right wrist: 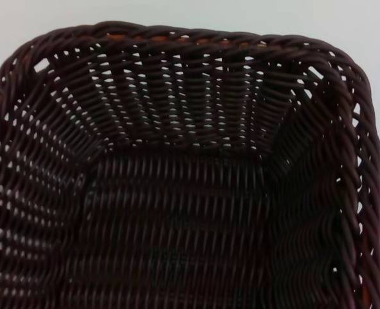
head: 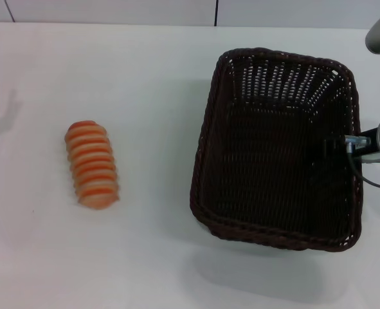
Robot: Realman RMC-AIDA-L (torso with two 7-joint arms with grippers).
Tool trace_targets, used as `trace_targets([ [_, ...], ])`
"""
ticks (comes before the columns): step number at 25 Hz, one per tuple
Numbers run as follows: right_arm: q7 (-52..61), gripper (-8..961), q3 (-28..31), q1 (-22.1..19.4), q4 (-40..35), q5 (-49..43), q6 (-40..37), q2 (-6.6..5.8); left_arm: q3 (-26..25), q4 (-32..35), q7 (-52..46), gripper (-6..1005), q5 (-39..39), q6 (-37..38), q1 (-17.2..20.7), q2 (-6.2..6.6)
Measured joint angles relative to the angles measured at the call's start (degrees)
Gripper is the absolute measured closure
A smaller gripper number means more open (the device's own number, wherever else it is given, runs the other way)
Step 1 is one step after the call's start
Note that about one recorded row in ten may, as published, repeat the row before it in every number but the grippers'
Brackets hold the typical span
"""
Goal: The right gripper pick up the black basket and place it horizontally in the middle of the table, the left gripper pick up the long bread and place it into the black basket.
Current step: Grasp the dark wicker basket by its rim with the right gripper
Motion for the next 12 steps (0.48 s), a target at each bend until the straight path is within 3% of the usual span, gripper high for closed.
trace_targets([
  [5,-0.03,238,-0.45,-0.92,-1.24,0.00,-1.25,-0.03,-0.06,0.00,-0.01,140,0.00,0.05,0.07,0.00],
  [8,-0.41,485,-0.59,-0.84,-1.26,0.00,-1.62,-0.07,-0.31,0.00,-0.01,140,0.00,0.08,0.06,-0.09],
  [12,-0.56,608,-0.62,-0.83,-0.91,-0.01,-2.41,-0.12,-0.73,0.00,0.00,140,0.00,0.08,0.06,-0.20],
])
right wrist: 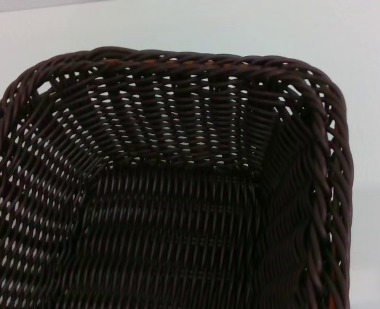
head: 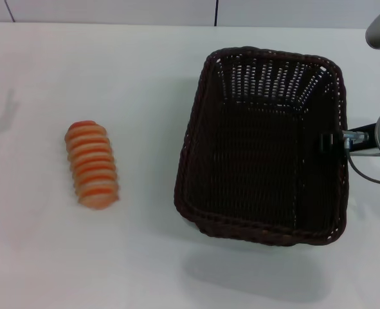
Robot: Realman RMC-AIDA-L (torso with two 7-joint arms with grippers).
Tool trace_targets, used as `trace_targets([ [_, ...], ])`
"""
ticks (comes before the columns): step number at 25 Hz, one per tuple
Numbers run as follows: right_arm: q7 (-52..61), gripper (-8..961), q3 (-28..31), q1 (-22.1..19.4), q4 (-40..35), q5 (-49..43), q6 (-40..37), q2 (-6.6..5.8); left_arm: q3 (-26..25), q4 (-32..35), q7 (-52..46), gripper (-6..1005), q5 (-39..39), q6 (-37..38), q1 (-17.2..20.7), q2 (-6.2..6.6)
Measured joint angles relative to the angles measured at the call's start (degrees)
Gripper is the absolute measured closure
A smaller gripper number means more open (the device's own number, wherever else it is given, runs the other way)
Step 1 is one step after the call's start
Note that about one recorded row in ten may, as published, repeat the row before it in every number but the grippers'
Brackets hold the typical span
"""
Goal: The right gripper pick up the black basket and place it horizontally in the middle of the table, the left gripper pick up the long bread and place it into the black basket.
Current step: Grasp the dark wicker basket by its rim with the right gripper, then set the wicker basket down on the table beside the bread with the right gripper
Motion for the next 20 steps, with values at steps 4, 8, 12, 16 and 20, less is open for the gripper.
trace_targets([
  [4,-0.11,710,0.20,-0.08,0.34,-0.28,-1.48,-0.01,-0.54,0.00,0.00,140,0.01,0.00,-0.03,-0.06],
  [8,-0.94,745,0.98,-0.28,0.98,-0.73,-4.89,-0.14,-2.18,-0.06,0.00,140,0.01,0.00,0.00,-0.07],
  [12,-3.43,776,1.27,-0.25,1.37,-1.82,-8.40,-0.15,-4.04,-0.12,0.30,140,0.03,-0.02,0.15,-0.03],
  [16,-6.36,789,-0.66,-0.42,-1.11,-5.85,-11.81,-0.15,-6.68,-0.02,1.92,140,0.24,-0.64,0.02,-0.10],
  [20,-9.41,796,-2.44,-1.43,-3.09,-7.42,-14.77,-0.14,-7.69,0.00,2.28,141,0.13,-0.76,0.10,-0.11],
])
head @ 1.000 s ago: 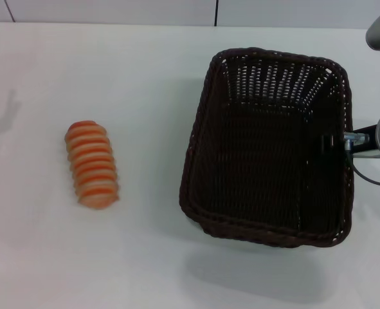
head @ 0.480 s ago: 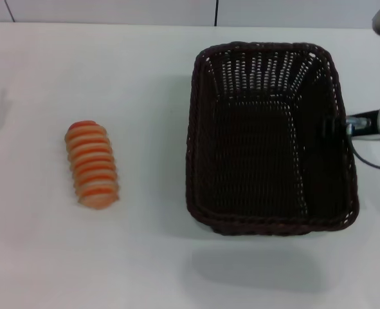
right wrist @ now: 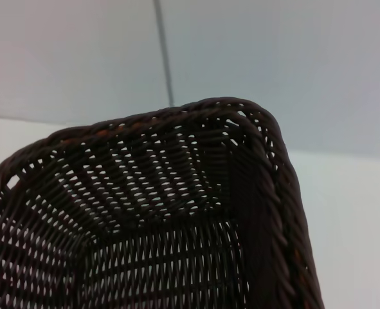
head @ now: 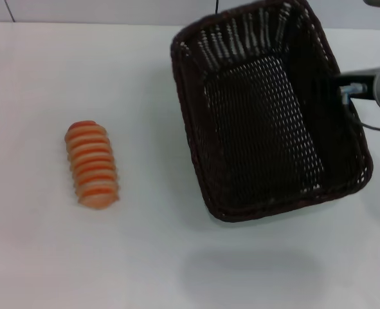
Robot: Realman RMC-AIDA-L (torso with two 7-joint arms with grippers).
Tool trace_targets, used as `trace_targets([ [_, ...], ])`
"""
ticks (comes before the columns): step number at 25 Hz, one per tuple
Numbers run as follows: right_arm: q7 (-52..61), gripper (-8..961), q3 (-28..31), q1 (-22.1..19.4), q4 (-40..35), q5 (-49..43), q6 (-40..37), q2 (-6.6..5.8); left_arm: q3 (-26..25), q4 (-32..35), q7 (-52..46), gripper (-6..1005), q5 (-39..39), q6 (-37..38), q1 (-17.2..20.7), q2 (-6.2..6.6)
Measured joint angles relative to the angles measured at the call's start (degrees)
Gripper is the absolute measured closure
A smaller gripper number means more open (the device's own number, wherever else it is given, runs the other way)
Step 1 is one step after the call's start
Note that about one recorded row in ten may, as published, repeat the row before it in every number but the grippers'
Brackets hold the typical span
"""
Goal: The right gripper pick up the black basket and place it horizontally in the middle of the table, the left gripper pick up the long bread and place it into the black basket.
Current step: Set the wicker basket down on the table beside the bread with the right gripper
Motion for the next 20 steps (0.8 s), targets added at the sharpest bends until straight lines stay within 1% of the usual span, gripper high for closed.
trace_targets([
  [3,-4.08,801,-0.74,-0.46,-1.29,-0.38,-2.10,0.01,-2.19,0.01,0.02,141,0.20,-0.09,0.28,-0.28],
  [4,-7.05,801,-1.29,-0.49,-2.37,-0.41,-3.46,0.03,-2.57,-0.03,0.08,141,0.24,-0.11,0.41,-0.36],
  [6,-11.21,802,-1.85,-0.53,-3.75,-0.43,-4.96,0.02,-2.78,-0.19,0.54,141,0.29,-0.34,0.59,-0.39],
  [7,-11.21,802,-1.85,-0.53,-3.75,-0.43,-4.96,0.02,-2.78,-0.19,0.54,141,0.29,-0.34,0.59,-0.39],
  [8,-15.85,803,-2.02,-0.44,-5.35,-0.24,-6.03,0.01,-2.81,-0.50,1.63,141,0.30,-1.15,0.60,-0.40],
  [10,-17.73,804,-2.07,-0.24,-6.19,-0.07,-6.22,0.01,-2.81,-0.64,2.44,141,0.29,-1.87,0.48,-0.40],
  [12,-22.23,805,-2.32,0.62,-8.25,0.76,-6.42,0.01,-2.83,-0.78,3.39,141,0.29,-3.00,0.07,-0.40],
  [14,-29.86,805,-2.06,2.23,-10.44,5.30,-5.91,0.00,-2.85,-0.86,3.32,141,0.13,-3.43,-0.34,-0.40],
  [15,-29.86,806,-2.06,2.23,-10.44,5.30,-5.91,0.00,-2.85,-0.86,3.32,141,0.13,-3.43,-0.34,-0.40],
  [17,-34.74,807,-1.30,3.69,-10.80,9.14,-4.97,-0.04,-3.00,-1.26,3.10,141,-0.05,-3.79,-0.56,-0.37],
  [18,-38.76,807,-0.26,5.93,-10.66,12.48,-3.27,-0.09,-3.10,-1.56,3.05,141,-0.08,-4.06,-0.58,-0.37],
  [19,-38.76,807,-0.26,5.93,-10.66,12.48,-3.27,-0.09,-3.34,-2.40,3.02,141,-0.09,-4.81,-0.49,-0.39],
  [20,-40.21,807,0.25,6.97,-10.51,13.76,-2.23,-0.09,-3.44,-2.94,3.02,141,-0.10,-5.33,-0.37,-0.44],
])
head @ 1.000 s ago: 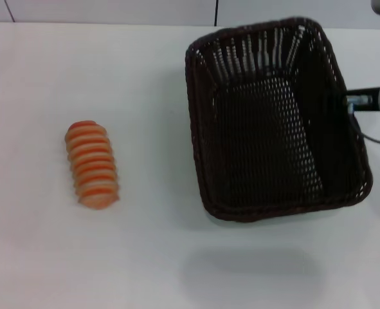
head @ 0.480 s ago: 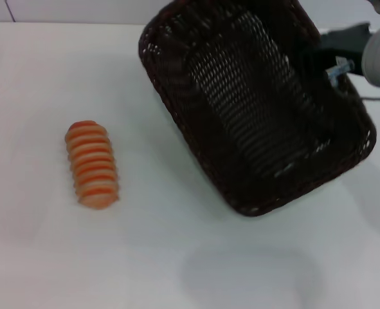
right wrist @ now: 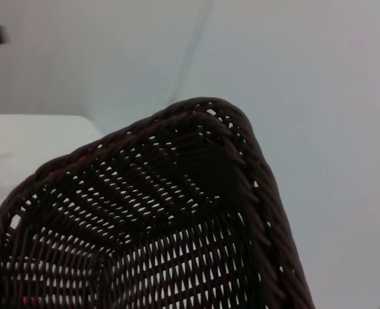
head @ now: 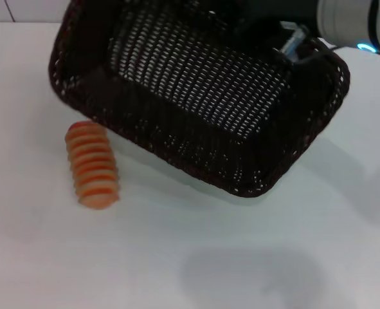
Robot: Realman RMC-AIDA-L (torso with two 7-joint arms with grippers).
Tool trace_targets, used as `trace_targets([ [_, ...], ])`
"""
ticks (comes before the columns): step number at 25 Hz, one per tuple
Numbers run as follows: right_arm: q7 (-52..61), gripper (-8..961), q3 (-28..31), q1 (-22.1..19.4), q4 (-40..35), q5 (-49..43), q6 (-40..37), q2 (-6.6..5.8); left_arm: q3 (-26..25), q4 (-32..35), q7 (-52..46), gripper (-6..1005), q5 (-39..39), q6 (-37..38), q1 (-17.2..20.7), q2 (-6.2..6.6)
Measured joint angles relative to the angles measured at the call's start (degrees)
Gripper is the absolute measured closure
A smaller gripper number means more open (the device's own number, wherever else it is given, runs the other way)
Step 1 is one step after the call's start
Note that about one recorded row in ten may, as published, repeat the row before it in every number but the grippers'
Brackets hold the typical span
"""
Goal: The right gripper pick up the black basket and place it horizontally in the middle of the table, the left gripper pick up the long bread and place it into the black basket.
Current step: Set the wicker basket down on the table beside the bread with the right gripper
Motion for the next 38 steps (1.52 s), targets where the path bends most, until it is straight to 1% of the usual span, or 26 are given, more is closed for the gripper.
trace_targets([
  [1,-3.21,808,1.48,2.32,0.09,2.86,2.62,0.00,-0.28,-1.20,-0.01,141,-0.01,-1.47,0.29,-0.18],
  [2,-3.21,808,1.48,2.32,0.09,2.86,2.62,0.00,-0.28,-1.20,-0.01,141,-0.01,-1.47,0.29,-0.18],
  [3,-6.22,808,3.16,4.06,-0.14,5.88,5.48,0.00,-0.76,-1.61,-0.01,141,-0.02,-2.52,0.28,-0.32],
  [4,-6.22,808,3.16,4.06,-0.14,5.88,5.48,0.00,-0.76,-1.61,-0.01,141,-0.02,-2.52,0.28,-0.32],
  [5,-7.46,808,4.08,4.96,-0.32,7.48,7.00,-0.01,-1.21,-1.63,-0.02,141,-0.02,-3.05,0.18,-0.39],
  [6,-10.18,808,6.61,7.21,-0.53,11.64,11.18,0.00,-1.81,-1.64,-0.01,141,-0.01,-3.63,0.00,-0.47],
  [7,-10.18,808,6.61,7.21,-0.53,11.64,11.18,0.00,-2.39,-1.64,-0.01,141,0.00,-4.16,-0.20,-0.58],
  [8,-11.22,808,8.80,9.21,-0.44,14.07,14.55,0.00,-2.70,-1.66,-0.01,141,-0.01,-4.43,-0.31,-0.61],
  [9,-11.22,808,8.80,9.21,-0.44,14.07,14.55,0.00,-3.07,-1.66,-0.01,141,-0.02,-4.66,-0.51,-0.73],
  [11,-11.43,808,11.40,12.27,-0.53,15.47,19.54,0.00,-3.81,-1.68,0.21,141,-0.04,-4.85,-0.99,-0.97],
  [12,-11.43,808,11.40,12.27,-0.53,15.47,19.54,0.00,-4.00,-1.68,0.34,141,-0.04,-4.92,-1.13,-1.03],
  [13,-11.46,808,12.10,13.57,-1.13,15.94,22.52,-0.03,-4.24,-1.69,0.57,141,-0.04,-5.14,-1.43,-1.13],
  [14,-11.46,808,12.10,13.57,-1.13,15.94,22.52,-0.03,-4.24,-1.69,0.57,141,-0.04,-5.14,-1.43,-1.13],
  [16,-11.09,808,13.09,15.48,-1.37,17.33,27.11,-0.05,-4.76,-1.71,0.67,141,-0.04,-5.73,-2.15,-1.18],
  [18,-10.72,808,14.48,16.91,-0.44,19.42,30.12,-0.07,-5.22,-1.71,0.68,141,-0.04,-6.12,-2.60,-1.24],
  [19,-10.72,808,14.48,16.91,-0.44,19.42,30.12,-0.07,-5.22,-1.71,0.68,141,-0.04,-6.12,-2.60,-1.24],
  [21,-9.62,808,16.24,18.70,0.92,21.66,34.14,-0.08,-5.45,-1.65,0.69,141,-0.03,-6.35,-3.13,-1.28],
  [22,-9.62,809,16.24,18.70,0.92,21.66,34.14,-0.08,-5.45,-1.65,0.69,141,-0.03,-6.35,-3.13,-1.28],
  [23,-8.85,809,16.80,19.44,1.32,21.91,36.32,-0.10,-5.50,-1.64,0.69,141,-0.03,-6.39,-3.26,-1.28],
  [27,-8.72,809,16.75,20.06,2.22,21.93,38.90,-0.22,-6.63,-1.62,0.69,141,-0.01,-6.41,-3.73,-1.32],
  [28,-8.83,809,16.53,20.78,3.52,21.82,40.73,-0.27,-7.42,-1.33,0.69,141,-0.03,-6.41,-4.17,-1.42],
  [30,-8.91,809,16.50,21.20,4.21,21.75,41.56,-0.30,-7.55,-1.30,0.69,141,-0.03,-6.42,-4.32,-1.43],
  [31,-9.02,809,16.73,22.26,5.60,21.62,43.29,-0.37,-7.67,-1.28,0.69,141,-0.03,-6.44,-4.49,-1.45],
  [37,-9.14,809,16.46,23.85,7.62,21.31,44.96,-0.99,-7.85,-1.23,0.74,142,-0.01,-6.48,-4.83,-1.46],
  [38,-9.16,809,16.21,24.59,9.06,20.93,45.10,-1.14,-7.92,-1.22,0.74,142,-0.02,-6.48,-4.85,-1.46],
])
